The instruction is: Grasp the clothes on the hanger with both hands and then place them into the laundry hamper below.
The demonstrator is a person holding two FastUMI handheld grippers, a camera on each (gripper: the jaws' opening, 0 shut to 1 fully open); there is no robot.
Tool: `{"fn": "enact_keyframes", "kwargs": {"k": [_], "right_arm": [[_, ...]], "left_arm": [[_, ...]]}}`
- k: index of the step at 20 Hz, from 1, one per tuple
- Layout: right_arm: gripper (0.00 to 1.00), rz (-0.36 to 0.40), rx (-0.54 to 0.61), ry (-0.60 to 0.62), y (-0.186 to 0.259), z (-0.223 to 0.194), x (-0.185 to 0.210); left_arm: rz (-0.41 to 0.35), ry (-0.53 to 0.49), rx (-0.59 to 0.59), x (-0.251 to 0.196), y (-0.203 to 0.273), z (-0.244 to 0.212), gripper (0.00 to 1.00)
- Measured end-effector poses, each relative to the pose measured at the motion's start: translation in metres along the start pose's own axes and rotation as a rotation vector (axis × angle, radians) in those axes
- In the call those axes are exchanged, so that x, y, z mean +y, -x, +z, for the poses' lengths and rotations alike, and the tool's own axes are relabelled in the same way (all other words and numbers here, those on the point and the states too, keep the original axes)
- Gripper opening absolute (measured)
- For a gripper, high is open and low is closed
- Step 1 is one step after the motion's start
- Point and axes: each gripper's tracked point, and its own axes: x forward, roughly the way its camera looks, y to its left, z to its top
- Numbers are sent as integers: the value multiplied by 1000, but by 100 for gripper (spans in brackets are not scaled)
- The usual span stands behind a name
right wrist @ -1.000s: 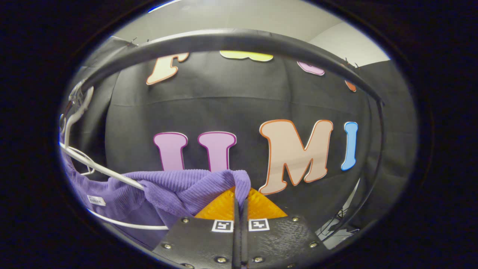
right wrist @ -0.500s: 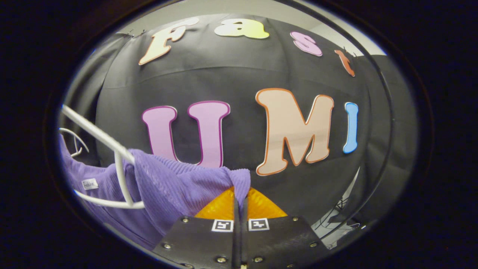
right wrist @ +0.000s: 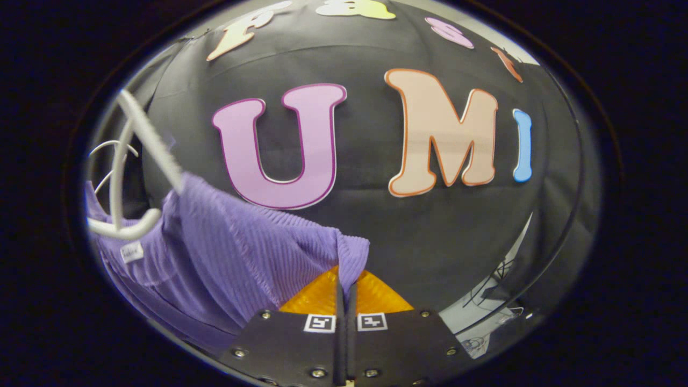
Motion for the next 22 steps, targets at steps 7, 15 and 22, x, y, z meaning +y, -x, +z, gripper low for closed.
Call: {"fn": "enact_keyframes", "kwargs": {"k": [7, 15, 22], "right_arm": [[1, 63, 60, -20, 51, -49, 9], [1, 138, 90, 49, 150, -85, 20], [1, 155, 21, 45, 247, -66, 7]], "left_arm": [[45, -13, 37, -4, 26, -54, 0], [55, -1, 83, -29, 93, -91, 0], [41, 3, 46, -66, 156, -73, 0]]}}
